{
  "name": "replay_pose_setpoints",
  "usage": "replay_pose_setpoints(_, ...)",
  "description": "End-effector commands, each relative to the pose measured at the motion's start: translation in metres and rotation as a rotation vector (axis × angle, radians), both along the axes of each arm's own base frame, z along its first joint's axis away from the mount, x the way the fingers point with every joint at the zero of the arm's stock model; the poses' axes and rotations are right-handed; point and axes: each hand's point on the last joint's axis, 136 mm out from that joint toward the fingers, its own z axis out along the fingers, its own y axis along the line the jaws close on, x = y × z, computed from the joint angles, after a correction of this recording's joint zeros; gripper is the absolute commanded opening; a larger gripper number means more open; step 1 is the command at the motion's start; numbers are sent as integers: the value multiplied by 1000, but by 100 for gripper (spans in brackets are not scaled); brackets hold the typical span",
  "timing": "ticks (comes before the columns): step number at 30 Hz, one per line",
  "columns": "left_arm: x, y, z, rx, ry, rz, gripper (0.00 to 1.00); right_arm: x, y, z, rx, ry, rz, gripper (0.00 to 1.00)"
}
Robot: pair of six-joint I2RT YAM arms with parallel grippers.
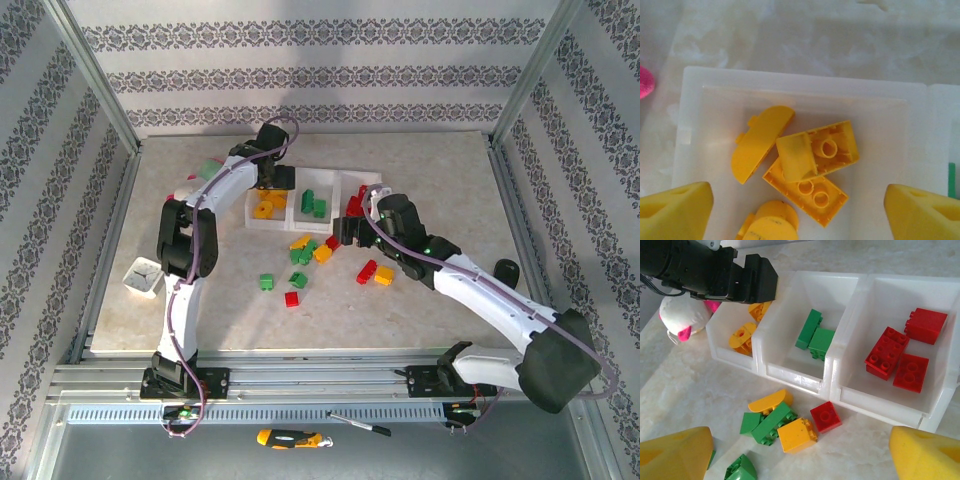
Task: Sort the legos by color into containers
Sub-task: Place the lego in the container, then move the lego to the center of the table.
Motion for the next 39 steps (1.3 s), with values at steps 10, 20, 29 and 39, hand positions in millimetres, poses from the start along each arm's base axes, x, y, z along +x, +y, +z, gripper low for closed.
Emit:
replay_pose_setpoints(10,-51,-34,108,-140,-347,-309,99,-9,-37,-27,-93,132,-191,90)
replay_pose_setpoints(20,-136,-70,128,-218,-489,-627,99,-29,-51,-88,-219,406,-257,90)
replay_pose_setpoints(29,-205,-86,116,-197,-530,-824,99,-46,-22,-116,-126,600,-249,85)
replay_pose_setpoints(39,-252,-87,99,-177,-499,-991,99,-70,-14,-145,-86,701,-309,72)
